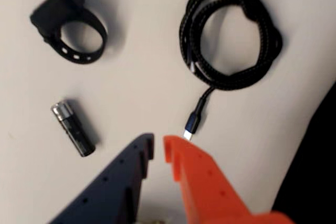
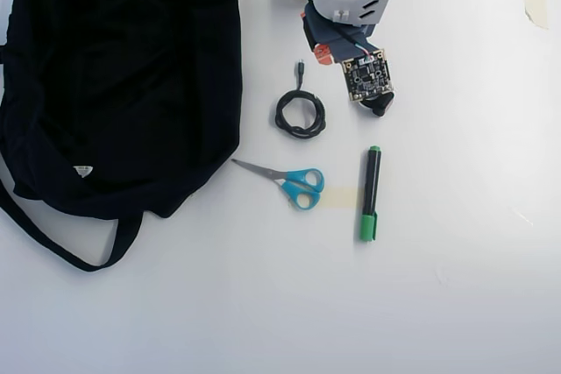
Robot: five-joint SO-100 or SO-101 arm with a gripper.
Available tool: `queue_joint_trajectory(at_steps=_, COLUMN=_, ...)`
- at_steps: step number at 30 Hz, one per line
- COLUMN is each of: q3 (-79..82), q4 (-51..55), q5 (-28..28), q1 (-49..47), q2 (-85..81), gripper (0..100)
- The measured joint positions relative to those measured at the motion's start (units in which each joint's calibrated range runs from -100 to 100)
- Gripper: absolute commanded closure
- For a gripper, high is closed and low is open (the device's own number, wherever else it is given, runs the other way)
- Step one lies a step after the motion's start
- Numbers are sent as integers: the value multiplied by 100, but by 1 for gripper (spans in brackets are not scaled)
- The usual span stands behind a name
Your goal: Put the cable into the black bag
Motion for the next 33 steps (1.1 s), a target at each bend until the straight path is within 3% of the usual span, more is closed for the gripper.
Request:
queue_joint_trajectory(at_steps=27, q3=110, q4=0, q5=308, q1=15, q2=0, gripper=97)
queue_joint_trajectory(at_steps=33, q3=440, q4=-421, q5=396, q1=22, q2=8, gripper=83)
